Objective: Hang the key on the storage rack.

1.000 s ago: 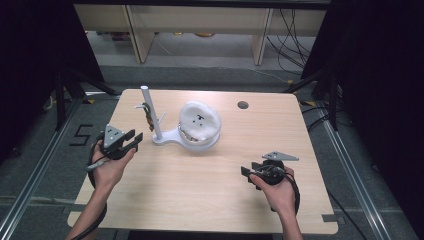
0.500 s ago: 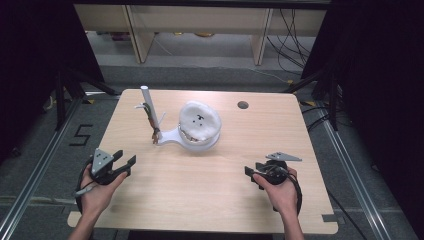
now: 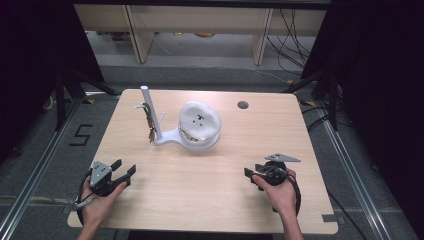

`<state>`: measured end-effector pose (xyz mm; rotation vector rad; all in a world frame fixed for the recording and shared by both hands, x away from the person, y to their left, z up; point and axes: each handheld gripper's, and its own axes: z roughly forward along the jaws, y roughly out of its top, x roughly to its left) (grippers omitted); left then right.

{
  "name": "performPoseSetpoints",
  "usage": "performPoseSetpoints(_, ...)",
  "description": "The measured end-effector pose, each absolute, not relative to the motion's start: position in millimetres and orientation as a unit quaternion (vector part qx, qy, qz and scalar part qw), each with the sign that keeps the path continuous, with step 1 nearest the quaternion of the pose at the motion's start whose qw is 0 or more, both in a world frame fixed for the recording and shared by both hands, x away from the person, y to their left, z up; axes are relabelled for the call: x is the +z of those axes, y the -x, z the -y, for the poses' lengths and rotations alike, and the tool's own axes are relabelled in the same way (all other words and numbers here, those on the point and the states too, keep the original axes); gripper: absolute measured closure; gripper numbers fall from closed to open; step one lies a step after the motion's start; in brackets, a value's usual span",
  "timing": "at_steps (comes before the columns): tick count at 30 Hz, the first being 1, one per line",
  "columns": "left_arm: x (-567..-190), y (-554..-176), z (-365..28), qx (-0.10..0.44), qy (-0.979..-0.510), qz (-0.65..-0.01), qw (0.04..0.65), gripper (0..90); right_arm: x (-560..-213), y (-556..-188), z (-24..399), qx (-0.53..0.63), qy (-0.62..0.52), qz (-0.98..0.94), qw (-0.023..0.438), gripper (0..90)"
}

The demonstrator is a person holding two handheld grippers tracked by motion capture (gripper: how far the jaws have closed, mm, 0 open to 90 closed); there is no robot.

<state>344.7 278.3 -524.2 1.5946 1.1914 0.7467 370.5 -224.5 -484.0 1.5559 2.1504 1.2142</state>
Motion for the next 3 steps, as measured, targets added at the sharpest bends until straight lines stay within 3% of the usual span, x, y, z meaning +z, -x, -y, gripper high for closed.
performPoseSetpoints(3, -523.8, -344.4, -277.8, 0.308, -0.659, -0.49, 0.481, 38.6, -484.1, -370.4, 223.7, 0.414, -0.53, -0.731, 0.111, 47.4)
